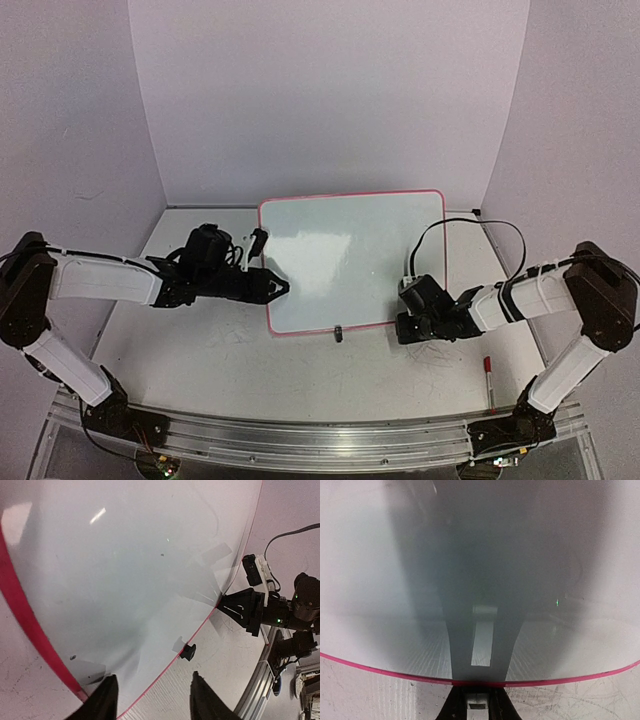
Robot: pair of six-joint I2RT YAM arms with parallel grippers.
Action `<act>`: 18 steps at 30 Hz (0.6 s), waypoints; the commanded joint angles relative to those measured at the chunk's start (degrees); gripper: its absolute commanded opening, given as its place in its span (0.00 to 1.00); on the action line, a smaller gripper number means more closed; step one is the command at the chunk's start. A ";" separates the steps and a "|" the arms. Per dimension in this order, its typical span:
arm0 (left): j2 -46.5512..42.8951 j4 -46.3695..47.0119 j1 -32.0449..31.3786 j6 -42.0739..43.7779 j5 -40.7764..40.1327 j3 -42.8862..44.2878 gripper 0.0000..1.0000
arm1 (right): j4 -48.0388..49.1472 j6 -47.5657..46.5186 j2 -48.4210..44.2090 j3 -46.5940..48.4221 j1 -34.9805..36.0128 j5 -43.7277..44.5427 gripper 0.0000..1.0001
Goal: Write a sentence on the whiteboard
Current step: Hold the whiteboard stand at the center of the board, then adjust the whiteboard on the whiteboard stand.
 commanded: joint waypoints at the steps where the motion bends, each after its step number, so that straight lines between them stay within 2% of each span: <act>1: -8.69 -4.30 0.24 -0.05 -5.78 -0.45 0.66 | 4.29 2.16 -2.05 -0.09 0.05 3.70 0.02; 4: -12.04 -7.60 0.63 -0.74 -8.30 -1.41 0.74 | 4.29 2.15 -2.22 -0.02 0.04 3.61 0.02; 8: -12.07 -7.85 2.46 -2.31 -8.72 -2.26 0.77 | 4.38 1.77 -2.12 0.06 0.01 3.60 0.00; 18: -1.85 -3.51 2.48 -2.89 -4.89 2.96 0.47 | 5.68 1.53 -1.35 -0.53 0.01 3.44 0.00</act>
